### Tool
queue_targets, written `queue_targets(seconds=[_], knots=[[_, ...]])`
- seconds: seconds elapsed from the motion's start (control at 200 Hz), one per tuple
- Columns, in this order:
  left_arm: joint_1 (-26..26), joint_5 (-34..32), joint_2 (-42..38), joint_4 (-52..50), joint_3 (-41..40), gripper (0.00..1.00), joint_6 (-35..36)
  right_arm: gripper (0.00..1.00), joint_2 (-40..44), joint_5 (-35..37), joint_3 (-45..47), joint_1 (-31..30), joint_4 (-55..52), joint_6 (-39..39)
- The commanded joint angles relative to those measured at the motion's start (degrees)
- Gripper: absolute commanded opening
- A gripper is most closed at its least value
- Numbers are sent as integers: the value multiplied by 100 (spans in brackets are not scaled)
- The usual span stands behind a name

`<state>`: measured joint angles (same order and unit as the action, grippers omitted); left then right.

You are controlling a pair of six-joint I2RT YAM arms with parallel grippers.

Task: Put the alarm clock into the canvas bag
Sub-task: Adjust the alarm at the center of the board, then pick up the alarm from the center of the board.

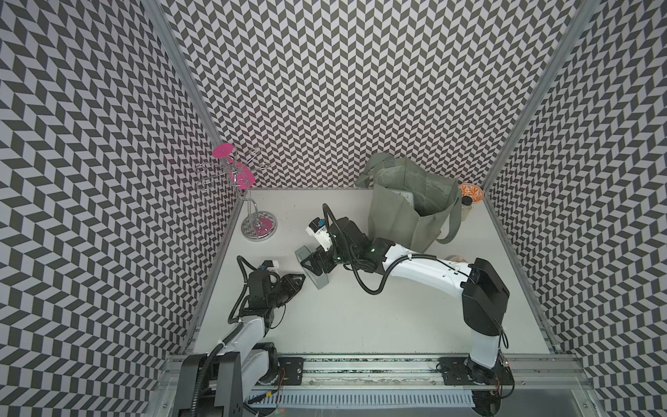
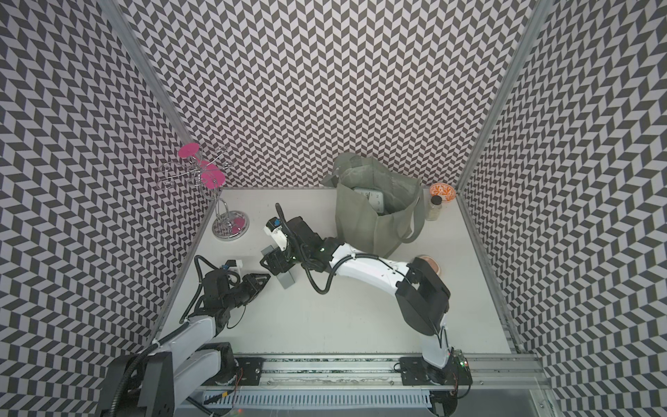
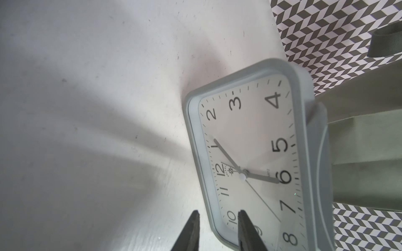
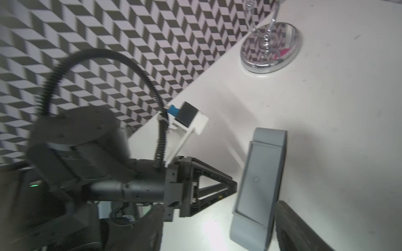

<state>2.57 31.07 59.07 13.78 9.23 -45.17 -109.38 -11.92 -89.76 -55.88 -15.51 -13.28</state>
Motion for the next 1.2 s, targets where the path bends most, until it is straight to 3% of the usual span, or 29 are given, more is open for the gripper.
queue_targets(seconds=[0.0, 0.411, 0.566, 0.771, 0.901, 1.076, 1.192], knots=[[-62, 14, -44, -134, 121, 35, -89, 83, -297, 647, -325, -49, -522, 154], [-81, 13, 17, -79, 132, 40, -71, 84, -1563, 716, -1703, -274, -1562, 365], [-81, 40, 33, -37, 129, 40, -56, 76, -1948, 915, -2194, -335, -1820, 363], [-72, 74, -1, -25, 160, 41, -62, 51, -2277, 1123, -2618, -353, -2004, 335], [-74, 79, -61, -33, 184, 41, -79, 41, -2290, 1125, -2763, -355, -2030, 330], [-128, 214, -221, -102, 416, 43, -43, 35, -1838, 1408, -2994, -354, -2171, 406], [-456, 129, -389, -174, 785, 47, 130, 34, -1155, 1869, -2902, -346, -2148, 462]])
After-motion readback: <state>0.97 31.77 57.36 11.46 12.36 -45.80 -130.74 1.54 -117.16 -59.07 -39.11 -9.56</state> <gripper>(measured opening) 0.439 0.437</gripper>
